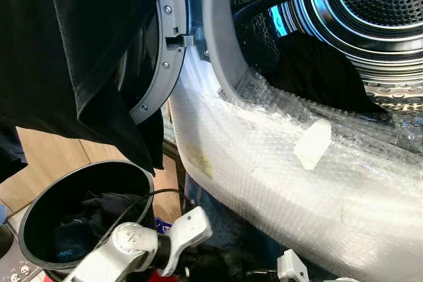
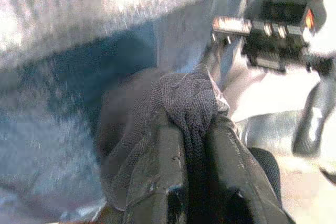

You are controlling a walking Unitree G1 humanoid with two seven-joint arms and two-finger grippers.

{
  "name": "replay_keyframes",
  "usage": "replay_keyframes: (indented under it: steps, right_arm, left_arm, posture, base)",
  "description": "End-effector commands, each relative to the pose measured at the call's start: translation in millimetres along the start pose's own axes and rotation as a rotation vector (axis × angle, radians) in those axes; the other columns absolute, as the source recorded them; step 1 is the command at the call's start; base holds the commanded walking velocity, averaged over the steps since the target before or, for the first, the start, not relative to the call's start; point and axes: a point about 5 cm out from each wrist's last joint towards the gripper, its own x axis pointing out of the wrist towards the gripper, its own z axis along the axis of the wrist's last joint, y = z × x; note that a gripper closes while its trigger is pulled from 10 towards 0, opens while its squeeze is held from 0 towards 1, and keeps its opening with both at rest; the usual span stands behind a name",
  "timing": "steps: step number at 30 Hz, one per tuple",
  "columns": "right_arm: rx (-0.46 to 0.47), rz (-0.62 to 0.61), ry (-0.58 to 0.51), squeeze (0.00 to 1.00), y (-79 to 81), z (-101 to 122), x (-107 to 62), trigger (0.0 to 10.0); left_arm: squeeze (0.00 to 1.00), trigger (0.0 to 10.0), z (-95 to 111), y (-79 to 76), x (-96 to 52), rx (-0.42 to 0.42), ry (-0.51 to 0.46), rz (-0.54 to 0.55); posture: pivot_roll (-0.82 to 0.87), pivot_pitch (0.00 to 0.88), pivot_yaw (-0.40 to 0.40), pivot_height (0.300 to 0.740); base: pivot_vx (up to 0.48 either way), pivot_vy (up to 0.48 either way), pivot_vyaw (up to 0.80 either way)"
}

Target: Clothes washing

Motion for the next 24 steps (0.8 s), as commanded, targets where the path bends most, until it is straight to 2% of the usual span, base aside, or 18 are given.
replay_keyframes:
  steps: [1, 4, 8, 11, 19, 24]
  right_arm:
    - [0.006, 0.020, -0.002, 0.00, 1.4, 1, 1.7, 10.0]
    - [0.021, -0.019, 0.009, 0.00, -1.4, 0, 4.6, 10.0]
    - [0.029, -0.060, -0.013, 0.00, -5.5, 3, 6.7, 10.0]
    - [0.068, -0.106, -0.062, 0.00, -10.3, 8, 9.2, 10.0]
    - [0.107, -0.136, -0.086, 0.00, -13.4, 10, 7.6, 10.0]
    - [0.145, -0.165, -0.121, 0.00, -14.7, 12, 8.1, 10.0]
  left_arm:
    - [0.00, 0.0, 8, 1.9, 2.7, 0.033, -0.024, -0.004]
    - [0.00, 0.0, 17, 1.6, 17.3, 0.044, -0.055, -0.022]
    - [0.00, 0.0, 21, 0.7, 20.5, 0.039, -0.073, -0.032]
    - [0.00, 0.0, 25, -0.2, 26.0, 0.035, -0.091, -0.032]
    - [0.00, 0.0, 33, 1.7, 36.2, 0.031, -0.130, 0.005]
    - [0.00, 0.0, 49, 0.9, 47.4, 0.013, -0.225, 0.062]
  posture:
    - [0.13, 0.000, -0.009, 0.740]
    - [0.13, 0.000, -0.009, 0.740]
    - [0.13, 0.000, -0.009, 0.740]
    - [0.12, 0.000, -0.012, 0.740]
    - [0.12, 0.000, -0.012, 0.740]
    - [0.12, 0.000, -0.015, 0.740]
  base:
    - [0.000, 0.000, 0.00]
    - [0.000, 0.000, 0.00]
    - [0.000, 0.000, 0.00]
    - [0.000, 0.000, 0.00]
    - [0.000, 0.000, 0.00]
    - [0.000, 0.000, 0.00]
